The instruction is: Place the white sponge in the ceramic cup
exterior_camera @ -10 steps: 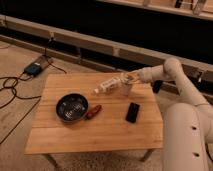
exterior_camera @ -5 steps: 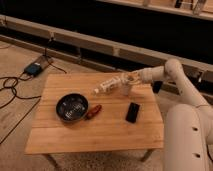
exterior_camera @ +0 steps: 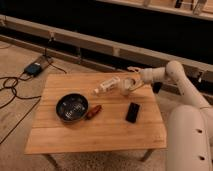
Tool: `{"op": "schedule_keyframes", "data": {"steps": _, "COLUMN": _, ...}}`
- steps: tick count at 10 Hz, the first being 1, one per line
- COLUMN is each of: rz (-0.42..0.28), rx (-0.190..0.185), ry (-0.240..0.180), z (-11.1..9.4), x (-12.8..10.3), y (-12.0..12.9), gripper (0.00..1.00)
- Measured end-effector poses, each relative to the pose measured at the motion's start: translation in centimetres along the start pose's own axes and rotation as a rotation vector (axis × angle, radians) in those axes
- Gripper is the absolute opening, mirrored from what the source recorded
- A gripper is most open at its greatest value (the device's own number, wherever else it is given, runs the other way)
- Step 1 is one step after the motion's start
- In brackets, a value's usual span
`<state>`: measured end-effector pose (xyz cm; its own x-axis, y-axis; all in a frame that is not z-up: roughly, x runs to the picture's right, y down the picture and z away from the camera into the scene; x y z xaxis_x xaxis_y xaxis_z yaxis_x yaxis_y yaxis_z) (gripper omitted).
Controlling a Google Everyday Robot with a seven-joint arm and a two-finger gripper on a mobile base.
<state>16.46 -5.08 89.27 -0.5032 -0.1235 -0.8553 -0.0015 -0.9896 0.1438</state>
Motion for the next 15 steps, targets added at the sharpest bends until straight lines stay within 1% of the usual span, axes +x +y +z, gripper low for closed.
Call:
{"op": "schedule_keyframes", "data": {"steps": 2, "rz": -0.011, "rx": -0.018, "ry": 0.009, "z": 0.0, "x": 0.4, "y": 0.2, "gripper": 0.80}}
{"op": "schedule_keyframes", "data": {"steps": 5, "rz": -0.022, "rx": -0.031, "ry": 0.021, "z": -0.1, "x": 0.9, "y": 0.4, "gripper": 0.80}}
{"op": "schedule_keyframes", "data": {"steps": 11, "rz": -0.075, "rx": -0.079, "ry": 0.057, "z": -0.4, "x": 3.0, "y": 2.0, "gripper": 0.80}}
{"op": "schedule_keyframes", "data": {"steps": 13, "rz": -0.091, "rx": -0.089, "ry": 0.067, "z": -0.6, "x": 3.5, "y": 2.3, "gripper": 0.80}}
{"op": "schedule_keyframes", "data": {"steps": 15, "rz": -0.102, "rx": -0.089, "ry": 0.073, "z": -0.6, "x": 3.9, "y": 2.4, "gripper": 0.80}}
